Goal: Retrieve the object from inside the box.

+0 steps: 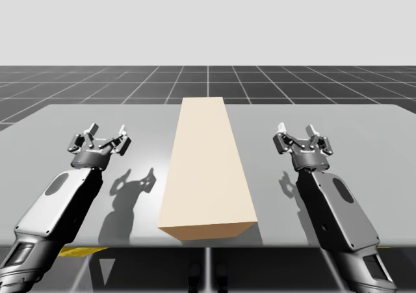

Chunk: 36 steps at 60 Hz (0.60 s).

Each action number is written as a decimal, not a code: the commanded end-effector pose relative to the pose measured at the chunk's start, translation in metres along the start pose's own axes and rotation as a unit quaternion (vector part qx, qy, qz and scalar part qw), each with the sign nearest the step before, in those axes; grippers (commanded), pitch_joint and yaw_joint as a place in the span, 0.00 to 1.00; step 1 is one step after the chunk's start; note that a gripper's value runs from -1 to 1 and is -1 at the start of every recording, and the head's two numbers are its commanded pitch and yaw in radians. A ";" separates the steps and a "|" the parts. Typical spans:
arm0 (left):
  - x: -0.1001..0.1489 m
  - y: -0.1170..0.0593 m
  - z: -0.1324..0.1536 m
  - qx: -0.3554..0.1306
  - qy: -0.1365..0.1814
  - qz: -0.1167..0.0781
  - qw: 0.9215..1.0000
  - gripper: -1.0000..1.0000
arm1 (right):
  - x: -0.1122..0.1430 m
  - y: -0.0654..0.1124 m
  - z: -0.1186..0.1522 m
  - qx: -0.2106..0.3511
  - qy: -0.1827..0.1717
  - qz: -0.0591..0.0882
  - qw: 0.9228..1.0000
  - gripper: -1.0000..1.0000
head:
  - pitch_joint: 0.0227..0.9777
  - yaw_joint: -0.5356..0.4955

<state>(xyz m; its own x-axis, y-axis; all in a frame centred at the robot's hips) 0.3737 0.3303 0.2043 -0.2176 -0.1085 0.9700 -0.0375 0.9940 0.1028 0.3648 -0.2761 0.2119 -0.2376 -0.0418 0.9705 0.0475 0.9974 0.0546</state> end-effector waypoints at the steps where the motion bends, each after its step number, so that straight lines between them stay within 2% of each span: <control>1: -0.001 0.001 -0.001 -0.003 0.003 0.009 1.000 0.00 | -0.002 0.002 0.001 -0.008 0.001 0.008 1.000 0.00 | 0.01 0.53; 6: -0.001 0.001 0.000 -0.009 0.011 0.033 0.999 0.00 | -0.001 0.004 0.002 0.008 0.008 0.004 1.000 0.00 | 0.01 0.53; 9: -0.002 0.001 -0.001 -0.018 0.026 0.050 0.998 0.00 | -0.004 0.006 0.002 0.019 0.023 0.017 0.999 0.00 | 0.01 0.53; 13: -0.010 -0.001 -0.003 -0.054 0.078 0.061 0.994 0.00 | -0.013 0.010 0.003 0.052 0.061 0.039 0.996 0.00 | 0.02 0.53; 15: -0.015 -0.005 -0.004 -0.074 0.104 0.056 0.990 0.00 | -0.017 0.013 0.004 0.075 0.084 0.042 0.993 0.00 | 0.02 0.53; 16: -0.018 -0.007 -0.004 -0.092 0.127 0.050 0.986 0.00 | -0.020 0.015 0.005 0.083 0.093 0.037 0.991 0.00 | 0.02 0.53; 17: -0.020 -0.008 -0.004 -0.100 0.135 0.049 0.985 0.00 | -0.021 0.016 0.005 0.087 0.099 0.035 0.991 0.00 | 0.02 0.53; 18: -0.024 -0.013 -0.003 -0.120 0.152 0.043 0.980 0.00 | -0.024 0.019 0.007 0.110 0.116 0.036 0.987 0.00 | 0.02 0.53; 20: -0.026 -0.016 -0.002 -0.135 0.164 0.037 0.977 0.00 | -0.026 0.020 0.008 0.120 0.124 0.034 0.984 0.00 | 0.02 0.53; 21: -0.028 -0.021 0.000 -0.154 0.177 0.020 0.972 0.00 | -0.028 0.022 0.009 0.133 0.132 0.030 0.982 0.00 | 0.02 0.53; 24: -0.029 -0.026 0.002 -0.171 0.178 0.014 0.969 0.00 | -0.030 0.025 0.012 0.159 0.139 0.037 0.977 0.00 | 0.02 0.53; 25: -0.029 -0.029 0.004 -0.191 0.185 0.012 0.964 0.00 | -0.031 0.026 0.015 0.176 0.145 0.037 0.973 0.00 | 0.02 0.53; 27: -0.029 -0.031 0.006 -0.206 0.190 0.005 0.960 0.00 | -0.032 0.028 0.016 0.190 0.144 0.036 0.971 0.00 | 0.02 0.53; 28: -0.029 -0.034 0.008 -0.218 0.186 -0.008 0.958 0.00 | -0.033 0.029 0.018 0.204 0.140 0.047 0.968 0.00 | 0.02 0.53; 30: -0.028 -0.037 0.012 -0.241 0.184 -0.010 0.953 0.00 | -0.034 0.031 0.021 0.215 0.136 0.054 0.966 0.00 | 0.02 0.53; 33: -0.027 -0.042 0.017 -0.270 0.172 -0.028 0.947 0.00 | -0.035 0.034 0.024 0.238 0.131 0.060 0.961 0.00 | 0.02 0.53; 35: -0.024 -0.047 0.022 -0.298 0.165 -0.029 0.940 0.00 | -0.035 0.036 0.027 0.255 0.119 0.073 0.957 0.00 | 0.02 0.52; 36: -0.024 -0.048 0.023 -0.305 0.162 -0.031 0.938 0.00 | -0.035 0.036 0.028 0.258 0.118 0.074 0.956 0.00 | 0.02 0.52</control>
<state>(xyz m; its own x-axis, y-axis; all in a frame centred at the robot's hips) 0.3720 0.3089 0.1831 0.0885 -0.1806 0.9796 0.3927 0.9101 0.1323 0.3572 -0.2540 0.1845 -0.0205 0.0935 0.9954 -0.3188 0.9430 -0.0952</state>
